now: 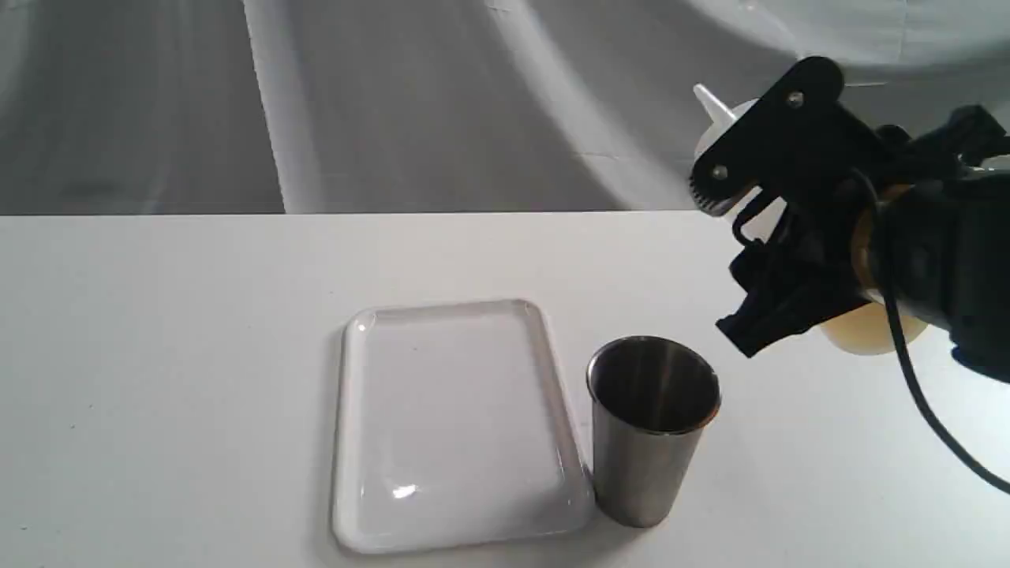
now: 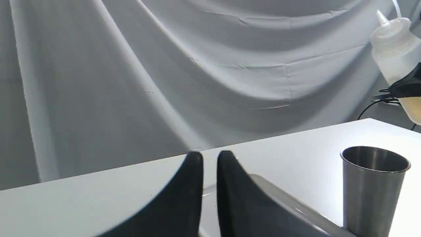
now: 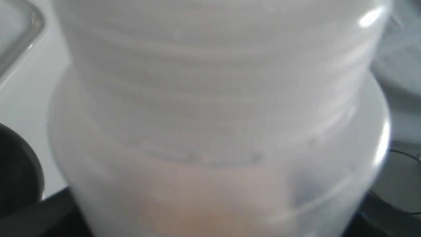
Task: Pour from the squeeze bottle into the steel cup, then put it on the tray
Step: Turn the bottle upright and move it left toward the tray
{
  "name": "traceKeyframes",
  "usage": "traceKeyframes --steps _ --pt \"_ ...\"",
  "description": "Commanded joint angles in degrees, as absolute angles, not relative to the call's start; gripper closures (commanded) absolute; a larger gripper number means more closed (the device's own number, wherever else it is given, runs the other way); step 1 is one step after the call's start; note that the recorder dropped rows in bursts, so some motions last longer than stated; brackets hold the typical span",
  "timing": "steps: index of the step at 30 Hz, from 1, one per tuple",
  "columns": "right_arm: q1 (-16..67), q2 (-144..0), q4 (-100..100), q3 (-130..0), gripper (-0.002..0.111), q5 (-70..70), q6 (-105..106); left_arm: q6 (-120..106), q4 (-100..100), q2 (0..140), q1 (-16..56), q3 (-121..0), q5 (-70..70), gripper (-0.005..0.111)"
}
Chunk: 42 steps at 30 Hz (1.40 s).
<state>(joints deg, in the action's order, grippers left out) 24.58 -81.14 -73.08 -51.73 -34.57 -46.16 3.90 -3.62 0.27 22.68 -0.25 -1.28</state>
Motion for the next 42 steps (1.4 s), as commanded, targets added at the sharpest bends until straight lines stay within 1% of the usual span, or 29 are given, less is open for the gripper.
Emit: traceKeyframes --steps 1,10,13,21,26,34,42 --pt "24.6 -79.7 -71.9 -51.8 0.108 -33.7 -50.8 3.9 -3.9 0.0 22.6 0.0 -0.7 0.098" --pt "24.6 -79.5 -67.9 -51.8 0.108 -26.0 -58.8 3.9 -3.9 0.0 22.6 0.0 -0.7 0.098" --pt "24.6 -79.1 -68.7 -51.8 0.108 -22.9 -58.8 3.9 -3.9 0.0 22.6 0.0 -0.7 0.098" --pt "24.6 -78.8 -74.5 -51.8 0.108 -20.1 -58.8 3.9 -3.9 0.0 22.6 0.0 -0.7 0.098" --pt "24.6 -78.8 -74.3 -52.1 0.108 -12.9 -59.5 3.9 -3.9 0.0 22.6 0.0 -0.7 0.098" --pt "24.6 -79.6 -74.3 -59.6 0.108 -7.0 -62.2 3.9 -3.9 0.0 22.6 0.0 -0.7 0.098" --pt "24.6 -86.7 -72.3 -66.8 0.108 -2.4 -62.6 3.9 -3.9 0.0 22.6 0.0 -0.7 0.098"
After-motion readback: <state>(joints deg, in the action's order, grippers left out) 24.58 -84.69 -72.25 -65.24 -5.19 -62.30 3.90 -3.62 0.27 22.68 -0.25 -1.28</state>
